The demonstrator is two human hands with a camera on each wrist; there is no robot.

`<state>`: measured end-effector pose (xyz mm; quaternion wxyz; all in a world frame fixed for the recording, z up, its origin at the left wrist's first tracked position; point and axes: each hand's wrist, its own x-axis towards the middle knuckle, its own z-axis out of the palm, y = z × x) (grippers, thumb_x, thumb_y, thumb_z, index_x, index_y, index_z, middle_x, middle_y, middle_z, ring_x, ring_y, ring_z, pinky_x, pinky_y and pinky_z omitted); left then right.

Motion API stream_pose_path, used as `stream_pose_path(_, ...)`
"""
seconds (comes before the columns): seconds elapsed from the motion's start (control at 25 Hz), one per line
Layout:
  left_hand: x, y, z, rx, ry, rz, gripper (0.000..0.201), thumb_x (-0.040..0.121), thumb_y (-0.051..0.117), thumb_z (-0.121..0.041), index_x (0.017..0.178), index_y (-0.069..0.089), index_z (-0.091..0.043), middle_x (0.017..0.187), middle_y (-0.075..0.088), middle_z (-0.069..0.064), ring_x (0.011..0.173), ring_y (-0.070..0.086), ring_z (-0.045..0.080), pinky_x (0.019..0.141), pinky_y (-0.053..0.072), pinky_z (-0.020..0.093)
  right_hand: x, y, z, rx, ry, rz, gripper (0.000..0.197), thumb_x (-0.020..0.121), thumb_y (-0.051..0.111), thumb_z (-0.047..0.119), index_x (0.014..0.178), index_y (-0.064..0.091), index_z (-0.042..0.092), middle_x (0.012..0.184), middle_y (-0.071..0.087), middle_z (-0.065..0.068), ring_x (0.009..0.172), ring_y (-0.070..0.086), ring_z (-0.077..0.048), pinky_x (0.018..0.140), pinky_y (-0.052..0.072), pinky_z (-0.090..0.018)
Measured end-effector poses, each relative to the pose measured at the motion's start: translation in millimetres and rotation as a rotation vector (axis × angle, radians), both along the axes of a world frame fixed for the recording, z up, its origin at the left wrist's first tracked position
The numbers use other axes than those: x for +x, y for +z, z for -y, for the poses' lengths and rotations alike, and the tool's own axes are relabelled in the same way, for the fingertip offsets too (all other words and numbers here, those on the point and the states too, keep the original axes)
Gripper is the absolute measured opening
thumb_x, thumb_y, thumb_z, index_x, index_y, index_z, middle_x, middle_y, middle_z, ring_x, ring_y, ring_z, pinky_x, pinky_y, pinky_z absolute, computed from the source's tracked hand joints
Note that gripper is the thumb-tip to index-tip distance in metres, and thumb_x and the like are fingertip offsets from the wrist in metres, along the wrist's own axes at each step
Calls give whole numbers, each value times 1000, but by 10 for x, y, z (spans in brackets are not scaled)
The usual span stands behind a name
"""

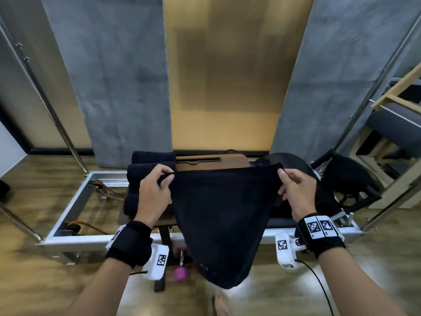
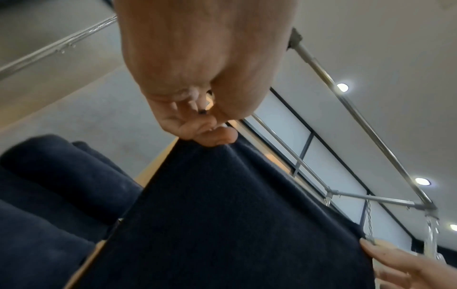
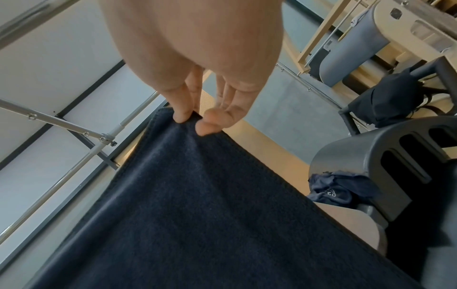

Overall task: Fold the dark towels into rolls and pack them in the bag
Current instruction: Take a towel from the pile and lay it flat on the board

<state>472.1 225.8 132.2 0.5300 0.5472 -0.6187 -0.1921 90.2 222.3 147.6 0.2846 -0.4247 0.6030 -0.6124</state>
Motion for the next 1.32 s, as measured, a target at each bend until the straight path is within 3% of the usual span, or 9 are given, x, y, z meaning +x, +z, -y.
stream_pose_path(0.08, -72, -24, 245, 8, 64, -127, 21, 102, 66, -10, 92, 65, -29, 71, 67, 3, 40, 58, 22, 38, 44, 26, -9, -53, 265, -23, 10, 43, 14, 96, 76, 25, 86, 78, 16, 55, 54, -6, 40, 44, -17, 38, 35, -23)
stream_pose_path(0.2, -194, -87, 686, 84, 179, -304, 17, 97, 74, -14, 85, 71, -25, 67, 69, 10, 43, 65, 25, 39, 49, 28, -31, -176, 706, 5, 49, 139, 17, 99, 72, 27, 95, 73, 10, 50, 57, -13, 34, 39, -20, 35, 30, -23)
stream_pose_path(0.32, -345, -195, 1268, 100, 232, -422, 11, 95, 76, -12, 86, 74, -17, 70, 73, 6, 56, 74, 25, 47, 57, 29, -53, -304, 1287, 58, 90, 207, 21, 102, 66, 29, 103, 66, 8, 70, 75, -19, 31, 45, -24, 36, 41, -28)
stream_pose_path(0.44, -463, -373, 1820, 120, 305, -468, 13, 95, 76, -7, 85, 74, -15, 75, 73, 10, 67, 78, 24, 60, 63, 29, -31, -439, 1834, 131, 129, 291, 19, 103, 64, 29, 105, 61, 10, 85, 79, -18, 40, 60, -26, 46, 56, -35)
stream_pose_path(0.64, -650, -778, 2548, 231, 396, -378, 8, 98, 72, -9, 92, 71, -12, 80, 74, 8, 70, 78, 13, 75, 65, 35, 30, -761, 2598, 258, 77, 334, 14, 105, 62, 23, 110, 61, 11, 83, 79, -19, 43, 65, -29, 47, 58, -35)
stream_pose_path(0.8, -726, -1146, 2982, 328, 471, -294, 15, 100, 68, -7, 87, 68, -16, 88, 72, 9, 64, 77, 9, 73, 66, 38, 73, -1121, 3067, 396, 77, 339, 13, 105, 62, 20, 110, 63, 8, 80, 78, -20, 54, 71, -33, 50, 61, -36)
stream_pose_path(0.96, -770, -1446, 3309, 443, 527, -222, 17, 102, 65, -8, 87, 65, -16, 93, 72, 11, 61, 76, 9, 72, 67, 44, 65, -1413, 3465, 519, 85, 311, 13, 105, 62, 18, 109, 64, 7, 79, 77, -22, 74, 76, -45, 61, 62, -42)
stream_pose_path(1.12, -894, -1547, 3444, 558, 533, -148, 7, 99, 63, -6, 104, 60, -10, 119, 62, 14, 94, 72, 31, 93, 59, 46, 47, -1608, 3687, 623, 144, 246, 14, 105, 59, 13, 116, 67, 10, 88, 77, -22, 69, 74, -37, 66, 64, -44)
stream_pose_path(1.32, -1059, -1550, 3187, 460, 320, -64, 43, 98, 67, -5, 136, 49, -9, 147, 32, 6, 118, 55, 16, 94, 53, 34, 15, -1629, 3563, 566, 185, 196, 44, 102, 58, 1, 132, 59, 34, 97, 77, -12, 76, 72, -27, 67, 63, -41)
